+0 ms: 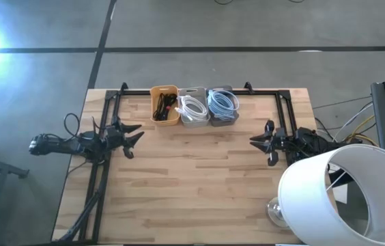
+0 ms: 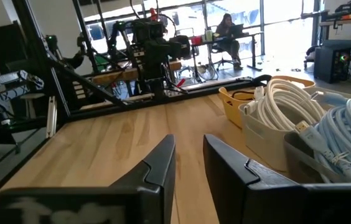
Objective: Pick & Place USB Port
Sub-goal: Return to Home Position
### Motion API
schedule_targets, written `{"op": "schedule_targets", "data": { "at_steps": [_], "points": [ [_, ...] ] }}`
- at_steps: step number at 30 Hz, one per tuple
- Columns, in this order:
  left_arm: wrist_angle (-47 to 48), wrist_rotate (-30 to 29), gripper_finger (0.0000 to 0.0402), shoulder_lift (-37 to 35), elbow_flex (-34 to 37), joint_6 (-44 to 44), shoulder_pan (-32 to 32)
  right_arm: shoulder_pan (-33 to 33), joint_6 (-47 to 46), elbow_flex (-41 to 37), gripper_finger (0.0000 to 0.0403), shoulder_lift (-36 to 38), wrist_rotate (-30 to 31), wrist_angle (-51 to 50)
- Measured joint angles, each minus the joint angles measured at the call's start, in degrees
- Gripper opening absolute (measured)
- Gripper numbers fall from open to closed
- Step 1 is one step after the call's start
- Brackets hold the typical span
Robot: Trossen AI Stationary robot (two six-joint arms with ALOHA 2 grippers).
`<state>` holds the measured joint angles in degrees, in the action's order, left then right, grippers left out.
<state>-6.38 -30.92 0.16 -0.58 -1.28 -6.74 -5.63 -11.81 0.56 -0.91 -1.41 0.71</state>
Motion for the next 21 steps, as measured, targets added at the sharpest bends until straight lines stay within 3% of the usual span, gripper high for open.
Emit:
{"op": "schedule_targets", "data": {
  "at_steps": [7, 21],
  "points": [
    [0.0, 0.0, 0.0161, 0.0, 0.0, 0.0, 0.0, 0.0, 0.0, 0.0, 0.0068, 0.0, 0.0, 0.0],
    [0.0, 0.0, 0.0161, 0.0, 0.0, 0.0, 0.0, 0.0, 0.0, 0.0, 0.0087, 0.0, 0.0, 0.0]
  ]
}}
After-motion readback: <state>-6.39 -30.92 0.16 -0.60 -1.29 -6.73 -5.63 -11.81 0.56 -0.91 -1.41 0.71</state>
